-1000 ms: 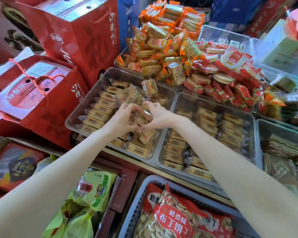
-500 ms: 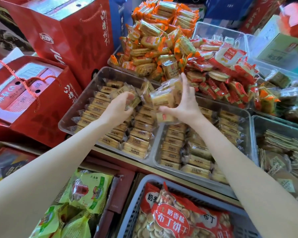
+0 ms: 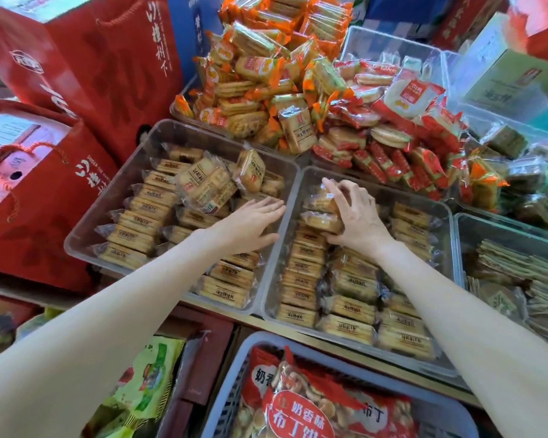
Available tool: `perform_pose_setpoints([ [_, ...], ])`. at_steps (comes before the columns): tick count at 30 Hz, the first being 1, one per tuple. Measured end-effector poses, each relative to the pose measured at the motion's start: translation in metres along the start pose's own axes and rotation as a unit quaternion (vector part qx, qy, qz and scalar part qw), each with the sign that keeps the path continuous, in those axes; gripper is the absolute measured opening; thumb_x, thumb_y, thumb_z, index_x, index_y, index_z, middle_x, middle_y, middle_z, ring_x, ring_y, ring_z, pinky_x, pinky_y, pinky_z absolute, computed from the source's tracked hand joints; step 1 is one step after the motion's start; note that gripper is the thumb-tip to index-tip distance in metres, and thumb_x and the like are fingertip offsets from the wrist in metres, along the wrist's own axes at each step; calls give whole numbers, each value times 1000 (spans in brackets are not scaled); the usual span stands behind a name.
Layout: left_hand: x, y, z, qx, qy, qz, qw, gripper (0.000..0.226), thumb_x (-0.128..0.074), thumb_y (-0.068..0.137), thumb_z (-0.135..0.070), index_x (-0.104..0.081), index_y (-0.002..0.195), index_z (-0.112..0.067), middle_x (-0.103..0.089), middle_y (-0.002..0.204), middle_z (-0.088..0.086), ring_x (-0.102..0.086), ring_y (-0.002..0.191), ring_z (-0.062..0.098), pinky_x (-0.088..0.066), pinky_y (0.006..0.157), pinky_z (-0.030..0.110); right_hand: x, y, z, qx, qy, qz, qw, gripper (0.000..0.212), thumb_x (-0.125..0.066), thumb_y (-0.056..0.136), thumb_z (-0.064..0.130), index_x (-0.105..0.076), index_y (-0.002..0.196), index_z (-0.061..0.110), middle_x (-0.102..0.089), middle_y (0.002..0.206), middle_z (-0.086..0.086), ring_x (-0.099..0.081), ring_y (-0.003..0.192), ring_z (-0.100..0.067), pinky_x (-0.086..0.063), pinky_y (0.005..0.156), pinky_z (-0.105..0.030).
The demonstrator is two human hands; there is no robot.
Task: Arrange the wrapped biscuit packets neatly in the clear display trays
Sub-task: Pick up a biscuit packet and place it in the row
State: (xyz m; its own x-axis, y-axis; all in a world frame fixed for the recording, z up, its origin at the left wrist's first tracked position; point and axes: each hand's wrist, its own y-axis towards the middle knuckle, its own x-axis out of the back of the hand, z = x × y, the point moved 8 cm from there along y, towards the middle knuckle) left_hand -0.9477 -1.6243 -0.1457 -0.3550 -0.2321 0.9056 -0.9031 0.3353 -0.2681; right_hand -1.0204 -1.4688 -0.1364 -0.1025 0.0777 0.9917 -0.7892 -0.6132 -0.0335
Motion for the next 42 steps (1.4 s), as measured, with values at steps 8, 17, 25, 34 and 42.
perform_pose_setpoints([
  [8, 14, -2, 5, -11, 5, -84, 996, 57, -45, 98, -30, -24, 148, -13, -15, 157, 3, -3, 146, 17, 5, 115, 27, -36, 30, 20, 4, -116, 105, 988, 104, -61, 86, 47, 11, 150, 7, 5, 159, -14, 4, 146, -30, 6, 116, -45],
  [17, 78, -47, 75, 136, -34, -323, 936, 54, -60, 87, -12, -42, 137, 1, -41, 143, 20, -37, 133, 33, -26, 111, 40, 5, 38, 35, -29, 36, 71, 996, 77, -47, 94, 47, -15, 150, 5, -5, 159, -10, 1, 147, -23, 3, 117, -44],
  [25, 38, -52, 133, 322, -89, -115, 935, 107, -71, 74, -50, -8, 149, -7, -26, 150, 19, -23, 138, 37, -22, 113, 46, 18, 103, 146, 202, -104, 99, 969, 81, -40, 84, -15, -10, 152, 18, -6, 160, 1, 5, 147, -20, 2, 117, -46],
  [34, 39, -54, 138, 346, -206, -122, 907, 84, -72, 76, -46, -33, 140, -8, -45, 139, 14, -36, 131, 34, -26, 111, 48, 46, 85, 140, 225, -50, 109, 967, 34, -60, 87, 4, -54, 119, 12, -39, 127, -4, -43, 112, -22, -42, 93, -34],
  [42, 49, -60, 116, 216, -315, -173, 908, 72, -78, 74, -18, -40, 134, -13, -51, 127, 1, -52, 108, 15, -43, 91, 27, 27, 76, 177, 279, -97, 43, 955, 89, -74, 77, 24, -21, 149, 16, -6, 157, -13, -7, 145, -30, -9, 119, -43],
])
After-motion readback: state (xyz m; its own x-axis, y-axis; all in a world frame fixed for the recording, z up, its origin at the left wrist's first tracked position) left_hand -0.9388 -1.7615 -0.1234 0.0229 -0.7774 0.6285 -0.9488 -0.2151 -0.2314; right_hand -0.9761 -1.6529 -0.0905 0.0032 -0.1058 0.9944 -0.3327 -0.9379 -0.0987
